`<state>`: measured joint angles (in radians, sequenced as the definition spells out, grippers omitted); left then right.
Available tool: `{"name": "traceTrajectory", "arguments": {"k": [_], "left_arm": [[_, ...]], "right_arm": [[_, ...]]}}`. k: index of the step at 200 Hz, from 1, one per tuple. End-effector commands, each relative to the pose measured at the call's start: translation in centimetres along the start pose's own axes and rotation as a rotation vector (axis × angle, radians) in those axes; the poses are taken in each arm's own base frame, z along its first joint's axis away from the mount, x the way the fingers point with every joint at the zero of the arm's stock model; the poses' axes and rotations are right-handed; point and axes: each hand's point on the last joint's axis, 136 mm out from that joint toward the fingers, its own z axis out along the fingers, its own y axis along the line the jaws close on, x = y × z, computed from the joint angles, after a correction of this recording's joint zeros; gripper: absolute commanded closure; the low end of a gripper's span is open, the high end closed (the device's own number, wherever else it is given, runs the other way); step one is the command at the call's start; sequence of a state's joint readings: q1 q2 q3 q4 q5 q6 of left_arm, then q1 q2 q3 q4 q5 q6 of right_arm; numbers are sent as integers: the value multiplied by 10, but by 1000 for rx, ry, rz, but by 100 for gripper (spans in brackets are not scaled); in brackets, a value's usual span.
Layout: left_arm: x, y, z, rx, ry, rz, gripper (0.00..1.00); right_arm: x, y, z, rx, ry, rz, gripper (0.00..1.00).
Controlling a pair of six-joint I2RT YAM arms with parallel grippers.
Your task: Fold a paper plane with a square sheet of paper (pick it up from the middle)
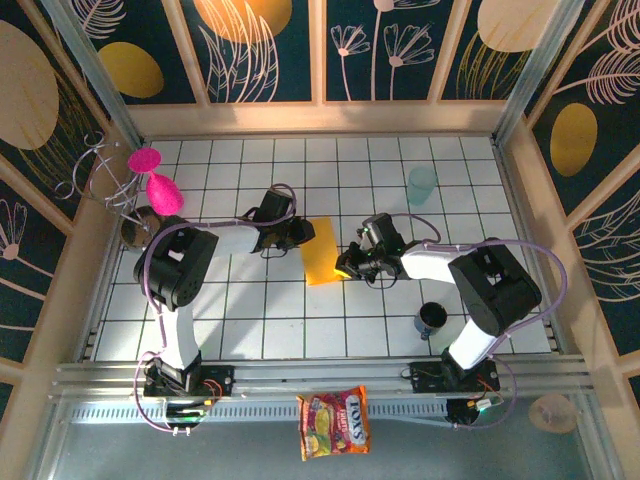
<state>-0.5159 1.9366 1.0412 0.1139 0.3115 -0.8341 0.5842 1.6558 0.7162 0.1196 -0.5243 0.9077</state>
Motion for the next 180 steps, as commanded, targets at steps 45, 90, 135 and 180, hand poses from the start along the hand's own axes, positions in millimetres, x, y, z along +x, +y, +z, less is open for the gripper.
{"name": "traceTrajectory", "arguments": {"k": [45, 90, 135, 180], "left_arm": [[6, 22, 8, -66, 23, 3, 75], [8, 26, 9, -73, 26, 2, 78], [8, 24, 5, -69, 20, 6, 80], [3, 13, -3, -44, 5, 13, 81]], "right_arm": [[-5, 22, 2, -45, 25, -60, 98], [-8, 48, 11, -102, 42, -126, 98], [-14, 61, 27, -142, 49, -137, 98], [-21, 55, 41, -125, 37, -111, 99]]}}
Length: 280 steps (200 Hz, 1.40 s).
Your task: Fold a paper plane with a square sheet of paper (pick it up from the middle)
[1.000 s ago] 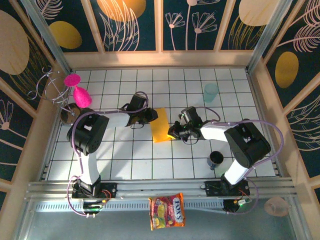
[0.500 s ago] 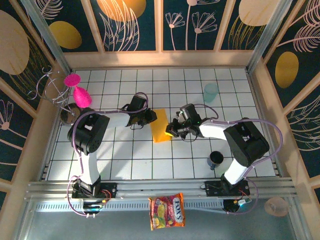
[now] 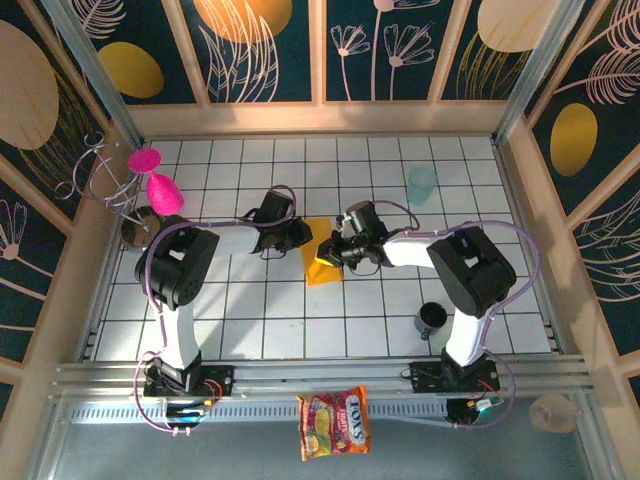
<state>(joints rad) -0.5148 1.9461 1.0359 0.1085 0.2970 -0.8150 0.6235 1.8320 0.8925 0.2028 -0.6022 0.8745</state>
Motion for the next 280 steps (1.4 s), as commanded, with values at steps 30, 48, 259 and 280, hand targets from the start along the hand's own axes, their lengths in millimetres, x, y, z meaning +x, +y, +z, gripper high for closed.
{"name": "traceTrajectory", "arguments": {"k": [30, 48, 259, 280], "left_arm": [[-13, -11, -22, -7, -41, 34, 79], [-19, -8, -27, -47, -63, 50, 78], [1, 28, -6, -131, 7, 14, 84], [1, 28, -6, -130, 8, 13, 84]], "right_arm": [[-9, 1, 10, 5, -30, 4, 99], [-8, -2, 11, 10, -29, 10, 99], [-11, 4, 23, -46, -18, 5, 99], [-12, 4, 25, -43, -19, 8, 99]]}}
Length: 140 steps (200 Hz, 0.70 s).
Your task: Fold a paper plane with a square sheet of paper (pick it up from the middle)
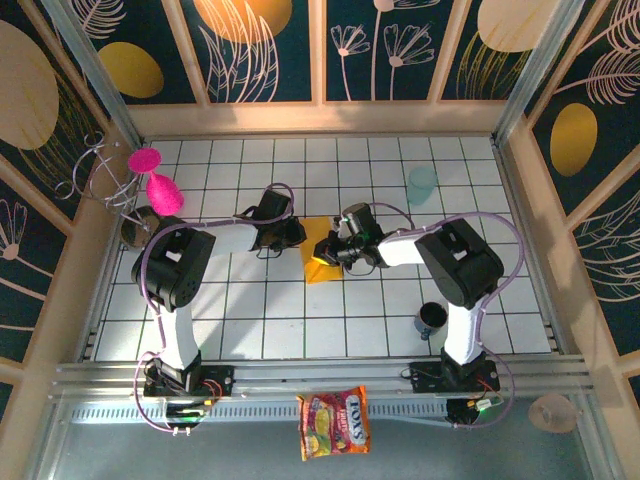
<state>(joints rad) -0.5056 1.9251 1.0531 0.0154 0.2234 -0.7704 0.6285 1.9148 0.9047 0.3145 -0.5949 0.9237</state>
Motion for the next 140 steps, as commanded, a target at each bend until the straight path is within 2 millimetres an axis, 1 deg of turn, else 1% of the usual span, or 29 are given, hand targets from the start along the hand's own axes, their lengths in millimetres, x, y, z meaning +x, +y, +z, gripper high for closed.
{"name": "traceTrajectory", "arguments": {"k": [1, 67, 140], "left_arm": [[8, 12, 3, -37, 30, -8, 84], [9, 14, 3, -39, 31, -10, 84], [10, 15, 3, -41, 33, -13, 84]], "right_arm": [[-2, 8, 7, -18, 2, -15, 99], [-4, -4, 10, 32, -20, 13, 99], [-7, -3, 7, 38, -41, 20, 99]]}}
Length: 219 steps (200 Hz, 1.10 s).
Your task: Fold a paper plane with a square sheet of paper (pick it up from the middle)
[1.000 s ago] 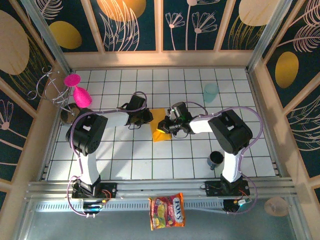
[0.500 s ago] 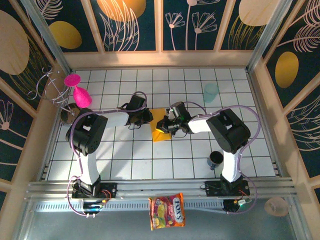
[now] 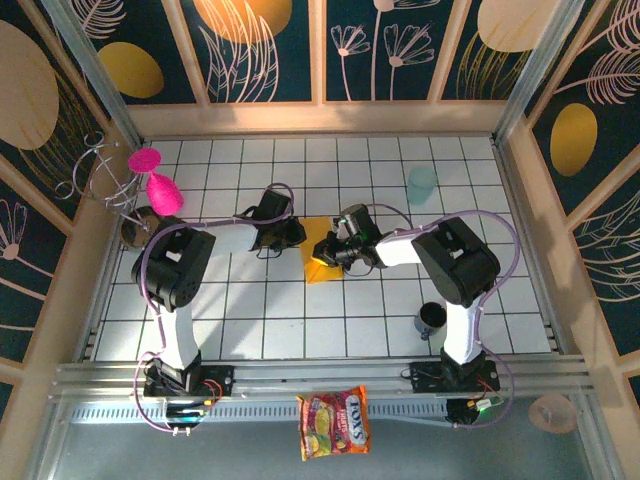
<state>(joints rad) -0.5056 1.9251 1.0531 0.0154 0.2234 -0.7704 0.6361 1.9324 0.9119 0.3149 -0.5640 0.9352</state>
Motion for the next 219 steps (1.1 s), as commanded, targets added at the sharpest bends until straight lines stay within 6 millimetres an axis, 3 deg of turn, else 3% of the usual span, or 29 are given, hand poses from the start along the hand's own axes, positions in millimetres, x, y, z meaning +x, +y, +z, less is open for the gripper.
{"name": "traceTrajectory", "arguments": {"k": [1, 219], "left_arm": [[10, 15, 3, -40, 34, -12, 84], [10, 15, 4, -45, 37, 1, 85]], "right_arm": [[-5, 2, 2, 15, -25, 7, 99], [1, 5, -6, 34, -23, -30, 99]]}}
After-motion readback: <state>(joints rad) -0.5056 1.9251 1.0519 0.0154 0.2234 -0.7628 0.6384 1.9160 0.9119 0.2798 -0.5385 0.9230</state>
